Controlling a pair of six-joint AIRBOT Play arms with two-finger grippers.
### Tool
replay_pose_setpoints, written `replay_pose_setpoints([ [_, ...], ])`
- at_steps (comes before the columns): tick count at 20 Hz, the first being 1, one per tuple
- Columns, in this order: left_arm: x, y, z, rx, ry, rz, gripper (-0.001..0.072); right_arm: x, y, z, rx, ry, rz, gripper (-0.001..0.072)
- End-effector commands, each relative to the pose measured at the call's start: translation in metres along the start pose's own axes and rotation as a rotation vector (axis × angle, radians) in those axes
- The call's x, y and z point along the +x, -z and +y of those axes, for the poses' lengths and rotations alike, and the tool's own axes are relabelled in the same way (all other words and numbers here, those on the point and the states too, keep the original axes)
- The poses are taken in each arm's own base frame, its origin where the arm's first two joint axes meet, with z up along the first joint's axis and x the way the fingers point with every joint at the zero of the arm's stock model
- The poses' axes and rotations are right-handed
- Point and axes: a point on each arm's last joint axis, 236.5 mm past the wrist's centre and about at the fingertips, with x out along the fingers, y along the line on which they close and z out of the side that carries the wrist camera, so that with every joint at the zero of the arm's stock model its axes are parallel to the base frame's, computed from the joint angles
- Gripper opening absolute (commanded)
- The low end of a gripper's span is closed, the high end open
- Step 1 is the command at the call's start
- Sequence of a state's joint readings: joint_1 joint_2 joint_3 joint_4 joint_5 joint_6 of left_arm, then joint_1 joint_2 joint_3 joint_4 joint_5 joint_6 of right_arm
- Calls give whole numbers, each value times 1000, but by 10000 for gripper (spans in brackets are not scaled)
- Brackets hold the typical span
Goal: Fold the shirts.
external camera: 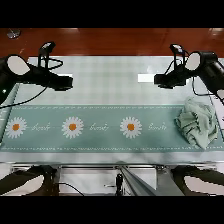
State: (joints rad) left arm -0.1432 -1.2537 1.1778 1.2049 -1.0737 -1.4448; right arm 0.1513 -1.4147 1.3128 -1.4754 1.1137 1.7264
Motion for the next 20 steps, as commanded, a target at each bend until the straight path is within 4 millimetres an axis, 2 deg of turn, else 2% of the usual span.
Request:
replay_pose_setpoints([
  [1, 0, 0, 0, 1, 0, 1, 22, 0, 0, 0, 0, 0, 0, 24],
  [13, 0, 0, 0, 1, 0, 1, 22, 0, -2, 1, 0, -2, -9, 24],
  [15, 0, 0, 0, 1, 0, 0, 22, -1, -19, 1, -18, -3, -79, 24],
  [18, 0, -23, 3, 0, -13, -95, 22, -6, -54, 2, -21, -8, -230, 24],
  [20, 1, -29, 5, -1, -17, -118, 23, -13, -76, 11, -7, -45, -328, 25],
])
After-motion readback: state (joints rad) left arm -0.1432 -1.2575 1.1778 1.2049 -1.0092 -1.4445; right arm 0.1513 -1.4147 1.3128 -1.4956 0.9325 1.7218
